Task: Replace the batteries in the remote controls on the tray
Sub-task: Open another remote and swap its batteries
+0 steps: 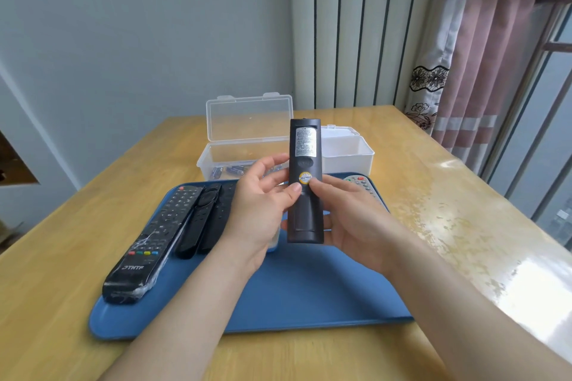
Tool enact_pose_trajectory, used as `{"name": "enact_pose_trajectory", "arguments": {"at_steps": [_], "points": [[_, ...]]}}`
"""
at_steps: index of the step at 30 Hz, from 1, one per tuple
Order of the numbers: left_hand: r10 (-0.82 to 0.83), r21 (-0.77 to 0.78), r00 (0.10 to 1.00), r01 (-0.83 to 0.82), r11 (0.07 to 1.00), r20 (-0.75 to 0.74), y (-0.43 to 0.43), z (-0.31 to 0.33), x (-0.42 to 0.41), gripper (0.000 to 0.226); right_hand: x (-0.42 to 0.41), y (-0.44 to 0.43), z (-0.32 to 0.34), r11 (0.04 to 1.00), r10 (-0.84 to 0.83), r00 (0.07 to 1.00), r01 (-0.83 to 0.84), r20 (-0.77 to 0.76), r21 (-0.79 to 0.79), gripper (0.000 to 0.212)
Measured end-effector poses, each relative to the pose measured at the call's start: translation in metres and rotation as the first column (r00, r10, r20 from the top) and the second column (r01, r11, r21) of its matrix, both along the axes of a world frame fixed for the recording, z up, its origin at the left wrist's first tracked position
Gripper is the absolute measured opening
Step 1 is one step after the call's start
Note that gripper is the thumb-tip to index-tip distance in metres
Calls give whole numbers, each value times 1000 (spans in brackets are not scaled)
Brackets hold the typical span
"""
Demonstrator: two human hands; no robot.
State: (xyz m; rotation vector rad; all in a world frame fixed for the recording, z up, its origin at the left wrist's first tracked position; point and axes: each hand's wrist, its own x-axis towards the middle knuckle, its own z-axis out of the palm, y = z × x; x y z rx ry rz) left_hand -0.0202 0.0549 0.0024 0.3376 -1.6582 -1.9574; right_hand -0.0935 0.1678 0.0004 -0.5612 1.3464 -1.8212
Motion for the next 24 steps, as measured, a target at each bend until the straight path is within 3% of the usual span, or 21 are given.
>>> {"name": "enact_pose_trajectory", "arguments": {"at_steps": [4, 6, 8, 12, 16, 19, 20, 21, 22, 24], "points": [[114, -334, 993, -101, 937, 21, 0, -2, -2, 29, -3, 0, 0, 999, -29, 999, 31, 38, -35, 24], [119, -415, 992, -91, 905, 41, 0, -6, -4, 33, -3, 0, 0, 995, -52, 996, 58, 71, -81, 24], [81, -404, 993, -40, 914, 86, 1, -8, -4, 45, -3, 0, 1, 986, -81, 990, 96, 118, -133, 24], [-134, -189, 975, 167, 968, 177, 7, -9, -4, 55, -2, 0, 3, 975, -145, 986, 155, 77, -156, 24], [-177, -251, 898, 295, 922, 404, 16, 1, 2, 36, -5, 1, 3, 957, -263, 965, 259, -10, -132, 15], [-175, -245, 894, 294, 924, 413, 17, -1, 0, 33, -6, 2, 4, 951, -296, 955, 291, -32, -102, 11], [-106, -314, 919, 236, 920, 381, 17, -3, 0, 32, -6, 1, 4, 951, -295, 955, 293, -14, -98, 13], [8, -473, 949, 150, 868, 316, 14, -6, 0, 39, -5, 1, 4, 949, -299, 954, 299, 12, -97, 15], [103, -662, 974, 57, 747, 201, 10, -9, 0, 49, -5, 0, 4, 945, -310, 950, 312, 35, -101, 15], [79, -894, 996, -10, 448, 29, 8, -13, -1, 66, -7, 0, 3, 932, -347, 937, 350, 45, -93, 18]]}}
